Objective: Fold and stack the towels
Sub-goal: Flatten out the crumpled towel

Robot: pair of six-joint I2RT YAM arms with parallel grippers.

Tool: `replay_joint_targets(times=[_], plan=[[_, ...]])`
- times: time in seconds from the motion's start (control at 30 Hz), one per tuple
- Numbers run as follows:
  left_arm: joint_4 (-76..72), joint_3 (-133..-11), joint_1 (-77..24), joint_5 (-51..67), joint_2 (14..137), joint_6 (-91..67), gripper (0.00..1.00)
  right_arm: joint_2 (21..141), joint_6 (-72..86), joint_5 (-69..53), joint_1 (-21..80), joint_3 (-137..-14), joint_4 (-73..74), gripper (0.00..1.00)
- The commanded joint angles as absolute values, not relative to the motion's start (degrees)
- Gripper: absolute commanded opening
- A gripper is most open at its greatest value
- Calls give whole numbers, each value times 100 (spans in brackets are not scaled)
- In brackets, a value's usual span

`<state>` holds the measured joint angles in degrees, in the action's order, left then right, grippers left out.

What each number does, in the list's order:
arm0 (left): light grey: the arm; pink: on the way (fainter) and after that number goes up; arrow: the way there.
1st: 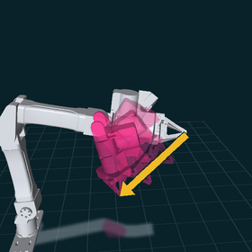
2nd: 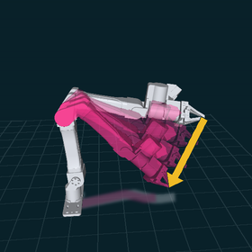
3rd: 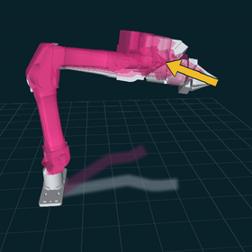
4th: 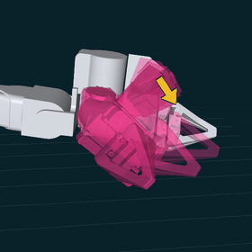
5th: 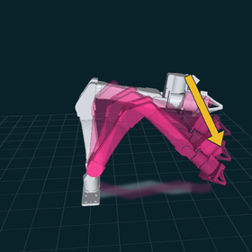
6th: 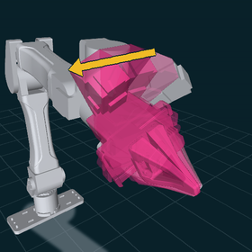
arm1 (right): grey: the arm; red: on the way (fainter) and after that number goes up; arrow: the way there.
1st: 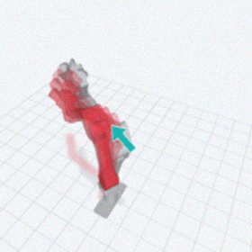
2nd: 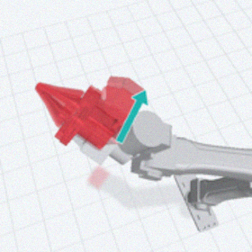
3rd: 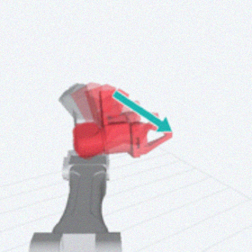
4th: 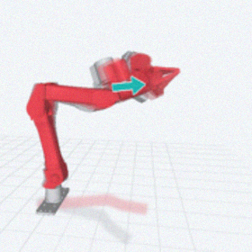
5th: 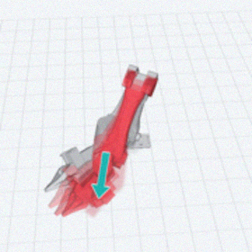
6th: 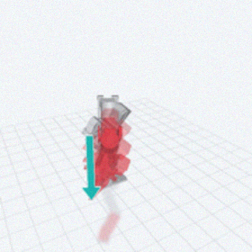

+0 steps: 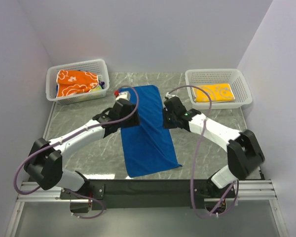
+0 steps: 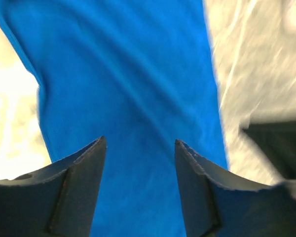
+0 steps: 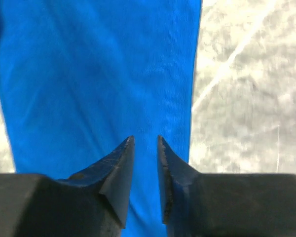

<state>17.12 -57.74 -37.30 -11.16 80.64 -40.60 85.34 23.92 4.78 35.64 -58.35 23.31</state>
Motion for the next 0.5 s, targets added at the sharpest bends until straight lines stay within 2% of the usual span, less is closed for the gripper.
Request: replay_joint_targets(times=[0.0, 0.27, 0.47], plan=[[1837, -5371, -3972, -879, 8165, -4342, 62, 9183, 2057, 299, 3428, -6362, 1995, 30], [1924, -5115, -4236, -378, 8657, -4096, 59, 10203, 2101, 123, 3358, -6706, 1758, 30], [2311, -4931, -4263, -229, 8894, -4017, 55, 10555, 2197, 132, 3287, -6452, 1784, 30]])
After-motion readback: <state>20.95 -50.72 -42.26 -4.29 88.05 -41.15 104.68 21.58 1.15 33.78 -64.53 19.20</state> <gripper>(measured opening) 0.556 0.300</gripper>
